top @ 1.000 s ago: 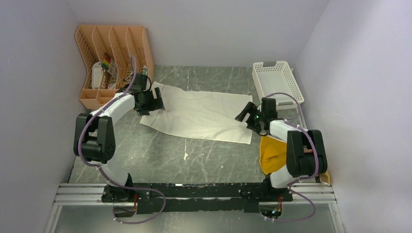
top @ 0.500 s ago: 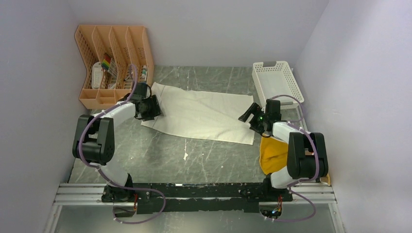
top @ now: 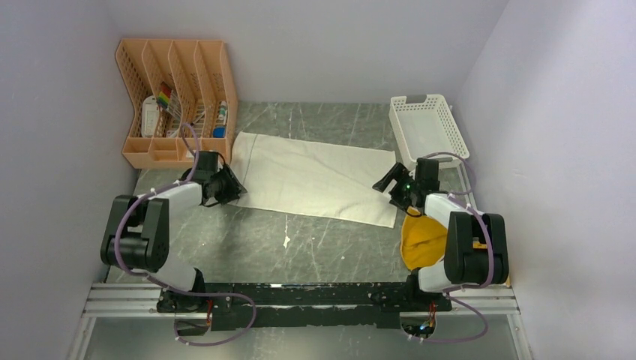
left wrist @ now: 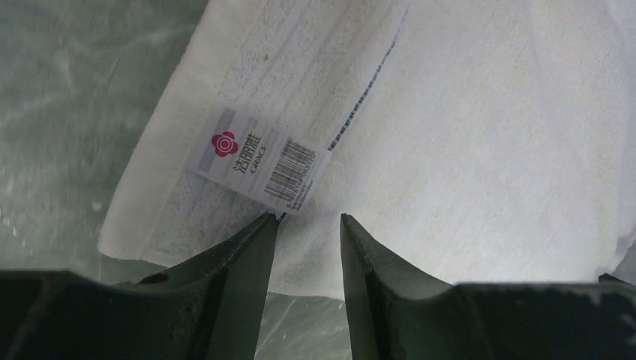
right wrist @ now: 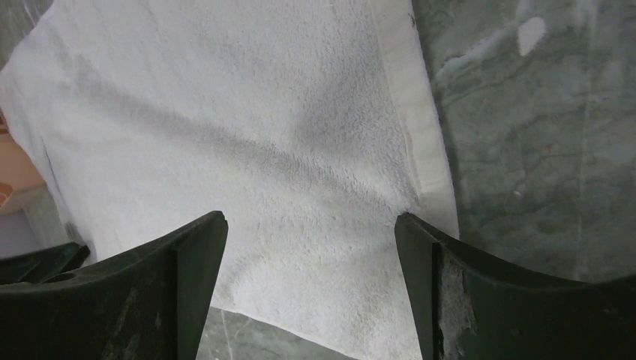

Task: Roll the towels
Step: Flatten out the towel at the center of the board.

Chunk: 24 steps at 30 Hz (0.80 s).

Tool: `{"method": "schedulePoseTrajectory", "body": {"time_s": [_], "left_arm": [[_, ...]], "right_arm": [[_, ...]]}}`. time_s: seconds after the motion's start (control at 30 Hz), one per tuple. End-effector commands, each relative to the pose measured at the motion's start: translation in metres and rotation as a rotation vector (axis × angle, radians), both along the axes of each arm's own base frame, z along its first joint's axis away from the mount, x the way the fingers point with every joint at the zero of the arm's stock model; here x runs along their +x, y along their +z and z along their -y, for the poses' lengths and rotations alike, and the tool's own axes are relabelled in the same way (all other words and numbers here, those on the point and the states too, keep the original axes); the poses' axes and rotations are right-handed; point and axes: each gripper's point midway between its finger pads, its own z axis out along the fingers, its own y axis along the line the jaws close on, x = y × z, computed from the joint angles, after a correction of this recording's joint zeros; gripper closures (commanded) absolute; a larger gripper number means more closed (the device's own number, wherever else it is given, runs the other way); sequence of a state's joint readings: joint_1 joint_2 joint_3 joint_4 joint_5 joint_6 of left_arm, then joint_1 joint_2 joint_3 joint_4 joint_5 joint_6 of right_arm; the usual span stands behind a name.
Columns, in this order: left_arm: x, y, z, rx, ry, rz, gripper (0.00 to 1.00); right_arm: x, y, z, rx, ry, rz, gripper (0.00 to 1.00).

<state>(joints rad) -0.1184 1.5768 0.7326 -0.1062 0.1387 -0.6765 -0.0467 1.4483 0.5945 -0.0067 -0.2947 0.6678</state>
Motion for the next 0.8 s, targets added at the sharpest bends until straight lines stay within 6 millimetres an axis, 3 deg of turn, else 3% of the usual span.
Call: {"method": "schedulePoseTrajectory", "body": {"time_s": [0.0,0.13,0.23,0.37,0.47,0.57,0.77], "left_arm": [[-0.091,-0.050,-0.010,0.002,0.086,-0.291,0.49],[-0.136,-0.062,-0.011,-0.025,0.129,-0.384,0.49],[-0.159,-0.060,-0.013,-0.023,0.141,-0.413,0.49],[-0.162,-0.044,-0.014,-0.021,0.163,-0.410,0.50],[-0.163,-0.037,-0.003,-0.042,0.140,-0.410,0.51],[-0.142,-0.014,-0.001,0.019,0.104,-0.350,0.51],[-0.049,0.070,-0.006,0.203,-0.010,-0.118,0.52]], "right_arm": [[-0.062,-0.045,0.026,-0.088,-0.058,-0.274,0.14],[-0.070,-0.046,0.033,-0.109,-0.080,-0.294,0.14],[-0.078,-0.046,0.028,-0.092,-0.065,-0.301,0.14],[-0.093,-0.047,0.023,-0.073,-0.055,-0.324,0.13],[-0.102,-0.045,0.025,-0.091,-0.056,-0.335,0.13],[-0.088,-0.028,0.030,-0.138,-0.066,-0.261,0.14],[-0.021,0.039,0.030,-0.285,-0.065,-0.017,0.14]]}}
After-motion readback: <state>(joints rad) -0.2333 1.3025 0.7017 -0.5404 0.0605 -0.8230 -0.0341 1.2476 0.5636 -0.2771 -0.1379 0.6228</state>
